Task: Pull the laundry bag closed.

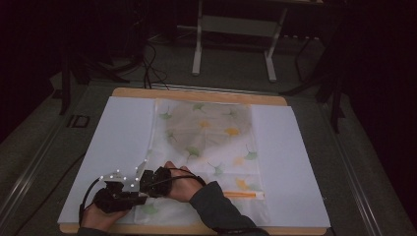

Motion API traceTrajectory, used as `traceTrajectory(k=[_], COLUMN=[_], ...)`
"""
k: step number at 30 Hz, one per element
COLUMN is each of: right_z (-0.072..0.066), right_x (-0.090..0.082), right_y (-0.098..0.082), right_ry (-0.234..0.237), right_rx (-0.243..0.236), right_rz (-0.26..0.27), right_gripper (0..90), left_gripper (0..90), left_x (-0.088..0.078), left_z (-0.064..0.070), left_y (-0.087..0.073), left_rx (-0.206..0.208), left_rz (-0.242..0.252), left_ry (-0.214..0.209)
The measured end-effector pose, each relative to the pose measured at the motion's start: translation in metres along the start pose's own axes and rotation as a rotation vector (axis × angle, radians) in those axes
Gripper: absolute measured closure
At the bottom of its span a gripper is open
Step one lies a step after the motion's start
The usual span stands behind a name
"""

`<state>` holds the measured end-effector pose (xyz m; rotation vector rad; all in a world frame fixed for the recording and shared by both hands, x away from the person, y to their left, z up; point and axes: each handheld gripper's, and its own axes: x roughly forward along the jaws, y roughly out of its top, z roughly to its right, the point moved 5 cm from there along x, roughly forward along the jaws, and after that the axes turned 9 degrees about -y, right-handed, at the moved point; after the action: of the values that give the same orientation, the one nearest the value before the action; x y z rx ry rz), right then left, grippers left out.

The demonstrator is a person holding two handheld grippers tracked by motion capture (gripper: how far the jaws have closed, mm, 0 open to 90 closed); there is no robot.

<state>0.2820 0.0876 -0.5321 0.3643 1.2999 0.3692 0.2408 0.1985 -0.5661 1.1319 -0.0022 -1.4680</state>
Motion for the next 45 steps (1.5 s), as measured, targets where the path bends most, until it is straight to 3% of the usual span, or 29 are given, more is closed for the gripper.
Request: traceTrajectory(k=[13, 38, 45], right_z=[0.0, -0.003, -0.003], right_x=[0.005, 0.016, 0.015], right_y=[-0.009, -0.02, -0.022], right_ry=[0.009, 0.004, -0.006], right_rx=[0.007, 0.039, 0.029], right_rz=[-0.024, -0.032, -0.043], right_gripper=[84.3, 84.6, 84.7], left_gripper=[87.3, 88.8, 88.8], left_x=[0.003, 0.002, -0.001], left_z=[0.002, 0.004, 0.003], left_y=[0.0, 0.002, 0.002], left_rx=[0.011, 0.019, 0.017], left_rz=[-0.011, 0.01, 0.026], left_ry=[-0.002, 0.006, -0.005])
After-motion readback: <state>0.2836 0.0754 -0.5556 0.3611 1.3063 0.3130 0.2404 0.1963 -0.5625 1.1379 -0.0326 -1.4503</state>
